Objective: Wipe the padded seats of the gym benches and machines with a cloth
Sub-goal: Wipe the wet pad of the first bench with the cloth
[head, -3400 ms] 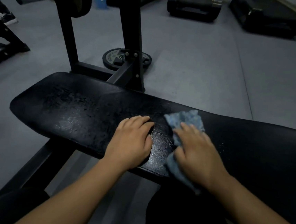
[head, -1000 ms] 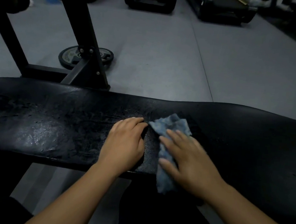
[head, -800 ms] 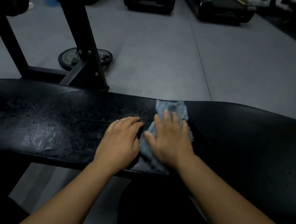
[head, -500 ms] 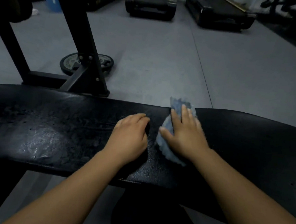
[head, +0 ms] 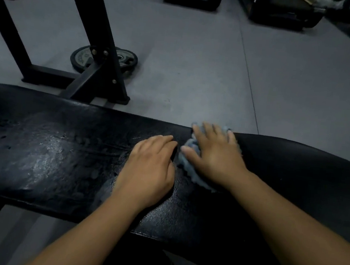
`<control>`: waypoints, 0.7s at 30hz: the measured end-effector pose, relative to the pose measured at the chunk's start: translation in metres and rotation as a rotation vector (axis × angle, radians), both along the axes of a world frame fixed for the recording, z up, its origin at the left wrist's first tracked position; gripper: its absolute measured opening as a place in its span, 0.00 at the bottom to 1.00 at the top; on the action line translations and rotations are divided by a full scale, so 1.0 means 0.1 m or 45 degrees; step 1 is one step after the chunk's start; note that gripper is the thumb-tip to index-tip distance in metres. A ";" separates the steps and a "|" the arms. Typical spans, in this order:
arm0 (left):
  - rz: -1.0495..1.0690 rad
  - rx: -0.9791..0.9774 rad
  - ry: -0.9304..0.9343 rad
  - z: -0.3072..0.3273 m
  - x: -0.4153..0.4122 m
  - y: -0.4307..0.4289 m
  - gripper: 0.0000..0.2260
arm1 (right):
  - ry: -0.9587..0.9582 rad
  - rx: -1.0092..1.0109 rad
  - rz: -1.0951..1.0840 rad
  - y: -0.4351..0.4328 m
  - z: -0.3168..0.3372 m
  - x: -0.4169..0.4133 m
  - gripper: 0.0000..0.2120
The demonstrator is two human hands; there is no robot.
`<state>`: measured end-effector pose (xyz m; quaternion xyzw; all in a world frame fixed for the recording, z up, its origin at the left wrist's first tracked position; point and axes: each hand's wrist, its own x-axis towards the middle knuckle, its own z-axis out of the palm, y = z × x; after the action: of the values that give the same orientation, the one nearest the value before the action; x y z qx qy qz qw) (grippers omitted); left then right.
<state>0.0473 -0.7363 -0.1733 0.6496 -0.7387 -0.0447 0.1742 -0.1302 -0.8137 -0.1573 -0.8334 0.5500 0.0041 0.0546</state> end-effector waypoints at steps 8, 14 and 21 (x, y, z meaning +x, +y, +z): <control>0.021 0.049 -0.071 0.02 -0.01 -0.02 0.23 | 0.093 0.133 0.220 0.78 0.02 -0.45 0.35; -0.057 0.098 -0.085 0.04 0.01 0.00 0.23 | 0.051 0.171 0.041 0.72 0.02 -0.11 0.36; -0.133 0.061 -0.045 -0.01 0.06 -0.05 0.22 | 0.007 0.117 -0.190 0.49 -0.02 0.21 0.36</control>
<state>0.0530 -0.7415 -0.1742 0.6149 -0.7732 -0.0601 0.1429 -0.1094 -0.7650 -0.1594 -0.7866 0.6100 0.0277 0.0913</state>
